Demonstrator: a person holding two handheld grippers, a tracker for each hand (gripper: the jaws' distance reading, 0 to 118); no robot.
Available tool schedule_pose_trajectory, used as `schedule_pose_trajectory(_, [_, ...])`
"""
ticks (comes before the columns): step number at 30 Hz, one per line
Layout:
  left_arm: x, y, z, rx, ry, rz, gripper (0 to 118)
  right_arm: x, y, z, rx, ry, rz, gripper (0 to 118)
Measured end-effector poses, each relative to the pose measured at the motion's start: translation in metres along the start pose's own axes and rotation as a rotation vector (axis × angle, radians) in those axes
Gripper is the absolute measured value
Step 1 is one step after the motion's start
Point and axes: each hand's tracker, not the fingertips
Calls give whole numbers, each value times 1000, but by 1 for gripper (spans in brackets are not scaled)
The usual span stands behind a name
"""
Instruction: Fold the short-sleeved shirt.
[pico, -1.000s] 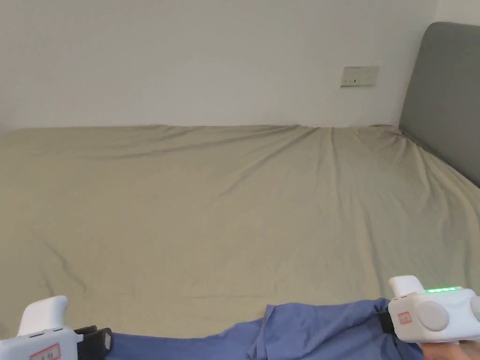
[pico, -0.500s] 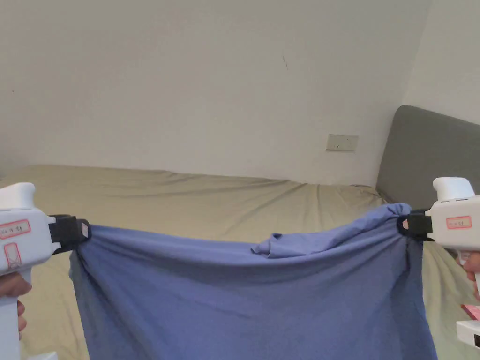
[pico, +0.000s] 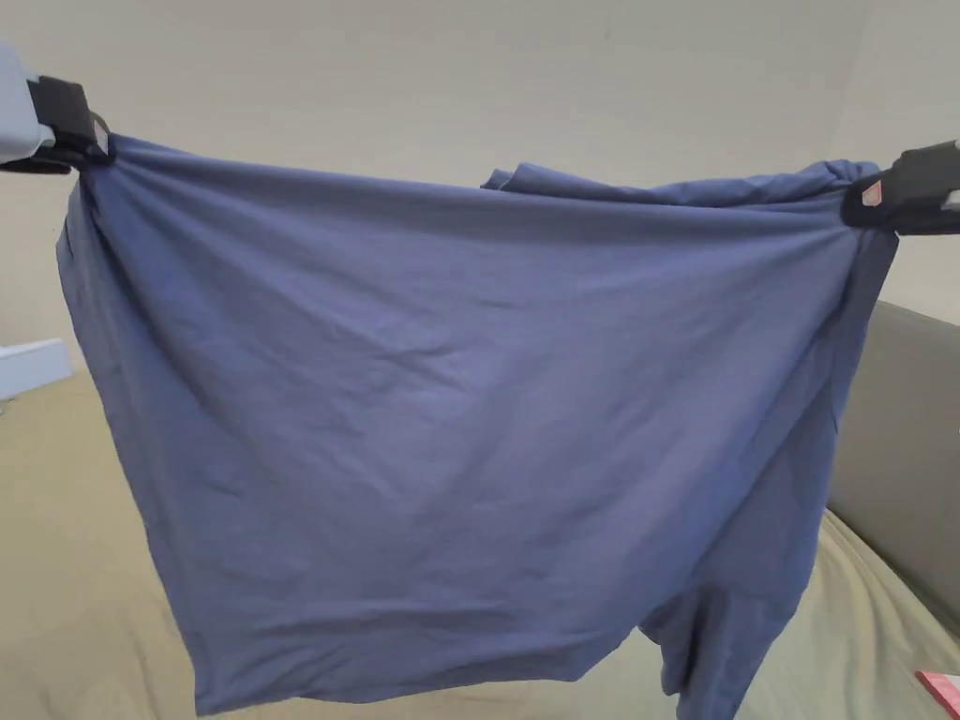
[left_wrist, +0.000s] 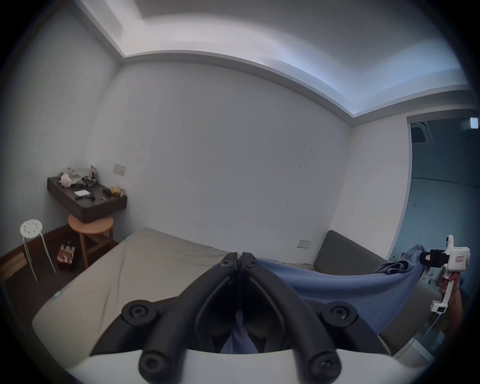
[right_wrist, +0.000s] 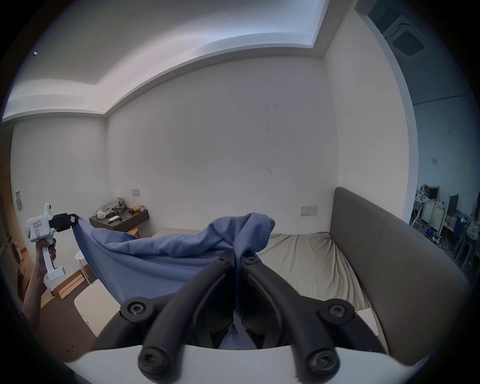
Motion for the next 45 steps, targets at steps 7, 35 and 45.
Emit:
schedule_pose_trajectory(7, [2,19,-48,-19,33,-11,0,2,9,-40,-21,-8,-23,5])
schedule_pose_trajectory(35, [31,19,-303,-31,236,-341,0,17,16,-327,-152,-266,160,5])
schedule_pose_trajectory(45, [-42,-158,-339,-255,165,-237,0,51,-177,-419,-385,-192,-2,5])
